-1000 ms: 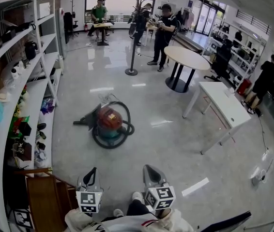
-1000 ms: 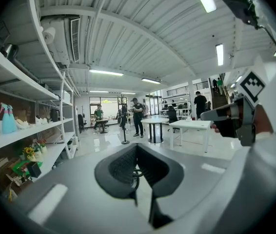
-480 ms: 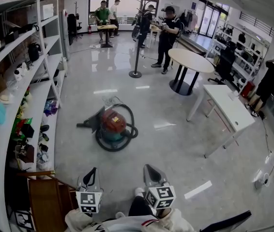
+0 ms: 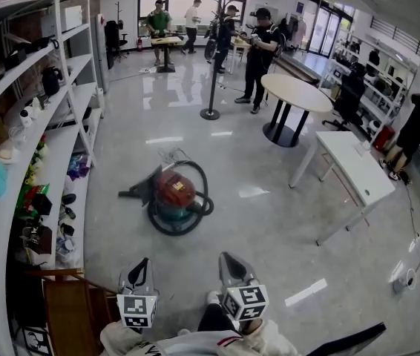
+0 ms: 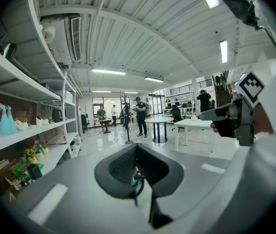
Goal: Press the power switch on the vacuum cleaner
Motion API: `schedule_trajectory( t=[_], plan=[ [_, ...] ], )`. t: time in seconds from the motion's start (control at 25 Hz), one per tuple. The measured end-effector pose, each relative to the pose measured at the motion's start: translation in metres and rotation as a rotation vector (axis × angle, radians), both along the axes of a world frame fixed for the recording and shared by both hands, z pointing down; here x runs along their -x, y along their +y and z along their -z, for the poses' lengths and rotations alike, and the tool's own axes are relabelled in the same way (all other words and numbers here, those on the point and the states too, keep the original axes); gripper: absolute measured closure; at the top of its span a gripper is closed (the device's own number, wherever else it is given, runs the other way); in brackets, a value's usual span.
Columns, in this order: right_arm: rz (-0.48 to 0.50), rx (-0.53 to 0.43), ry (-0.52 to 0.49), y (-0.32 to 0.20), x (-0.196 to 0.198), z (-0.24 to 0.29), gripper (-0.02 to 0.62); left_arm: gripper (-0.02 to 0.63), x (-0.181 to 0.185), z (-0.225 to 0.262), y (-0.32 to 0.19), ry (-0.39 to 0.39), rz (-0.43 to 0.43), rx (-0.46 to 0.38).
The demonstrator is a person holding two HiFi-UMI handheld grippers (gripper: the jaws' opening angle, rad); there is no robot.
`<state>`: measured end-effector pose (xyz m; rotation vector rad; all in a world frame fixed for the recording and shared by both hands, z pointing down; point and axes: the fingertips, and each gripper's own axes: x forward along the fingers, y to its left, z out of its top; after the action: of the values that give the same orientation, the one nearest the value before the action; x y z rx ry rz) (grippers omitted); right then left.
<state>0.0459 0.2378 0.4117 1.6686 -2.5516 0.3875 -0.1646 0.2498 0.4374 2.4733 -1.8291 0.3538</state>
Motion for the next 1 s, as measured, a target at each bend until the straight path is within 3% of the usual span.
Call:
schedule_trajectory(
  t=[1.0],
  plan=[
    [0.051, 0.083, -0.016, -0.093, -0.022, -0.024, 0.594, 0.606, -0.028, -0.013, -0.085, -0.021, 0.041, 0.067]
  ],
)
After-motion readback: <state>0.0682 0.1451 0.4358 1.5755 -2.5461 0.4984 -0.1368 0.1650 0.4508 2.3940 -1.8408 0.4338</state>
